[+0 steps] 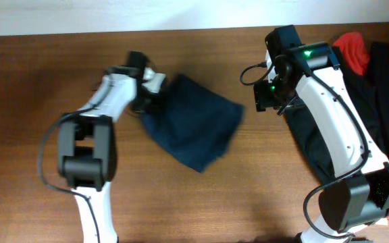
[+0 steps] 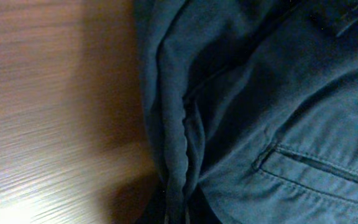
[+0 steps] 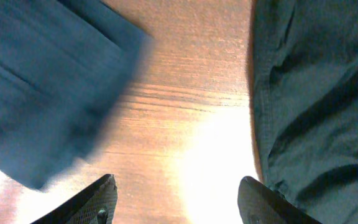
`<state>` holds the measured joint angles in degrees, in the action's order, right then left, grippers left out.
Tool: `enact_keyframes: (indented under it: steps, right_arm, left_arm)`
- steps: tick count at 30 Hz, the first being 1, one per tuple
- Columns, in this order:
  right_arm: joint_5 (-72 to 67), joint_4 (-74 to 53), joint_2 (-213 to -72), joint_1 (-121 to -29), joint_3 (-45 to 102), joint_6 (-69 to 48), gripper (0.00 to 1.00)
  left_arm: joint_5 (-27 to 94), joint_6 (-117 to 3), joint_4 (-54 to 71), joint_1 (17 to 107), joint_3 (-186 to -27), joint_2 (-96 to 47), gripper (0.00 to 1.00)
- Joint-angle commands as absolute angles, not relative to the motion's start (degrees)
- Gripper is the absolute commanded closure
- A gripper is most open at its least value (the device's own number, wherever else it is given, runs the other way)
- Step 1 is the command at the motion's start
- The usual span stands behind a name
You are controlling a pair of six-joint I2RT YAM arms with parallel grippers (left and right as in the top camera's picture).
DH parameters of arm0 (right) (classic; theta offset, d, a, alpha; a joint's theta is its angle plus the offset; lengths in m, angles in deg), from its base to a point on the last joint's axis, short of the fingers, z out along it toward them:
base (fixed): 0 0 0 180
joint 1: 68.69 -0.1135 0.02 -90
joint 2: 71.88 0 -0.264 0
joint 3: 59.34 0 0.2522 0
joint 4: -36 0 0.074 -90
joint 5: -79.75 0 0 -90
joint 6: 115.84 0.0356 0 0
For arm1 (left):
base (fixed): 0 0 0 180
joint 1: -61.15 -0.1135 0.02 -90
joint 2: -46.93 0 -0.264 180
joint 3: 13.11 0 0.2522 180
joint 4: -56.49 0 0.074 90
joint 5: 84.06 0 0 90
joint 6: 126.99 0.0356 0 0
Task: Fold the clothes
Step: 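Carry the folded shorts to the left table edge with the left gripper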
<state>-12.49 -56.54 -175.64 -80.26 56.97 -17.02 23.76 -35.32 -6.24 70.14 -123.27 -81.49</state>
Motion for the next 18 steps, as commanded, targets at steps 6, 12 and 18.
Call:
enact_keyframes:
  steps: [6, 12, 18]
  right_arm:
    - [-12.36, -57.16, -175.36, -79.47, 57.45, -17.15, 0.34]
    - [-12.36, -57.75, -175.36, -79.47, 57.45, -16.27, 0.34]
    - [-12.21, -57.79, -175.36, -79.47, 57.45, -15.9, 0.34]
  left_arm:
    - [-1.44, -31.65, -2.88, 37.6, -126.94, -77.21, 0.99]
    - [-1.66, -26.29, 7.18, 29.1, -126.94, -77.21, 0.99]
    - [-6.07, -25.31, 9.17, 29.05, -129.41, -76.97, 0.01]
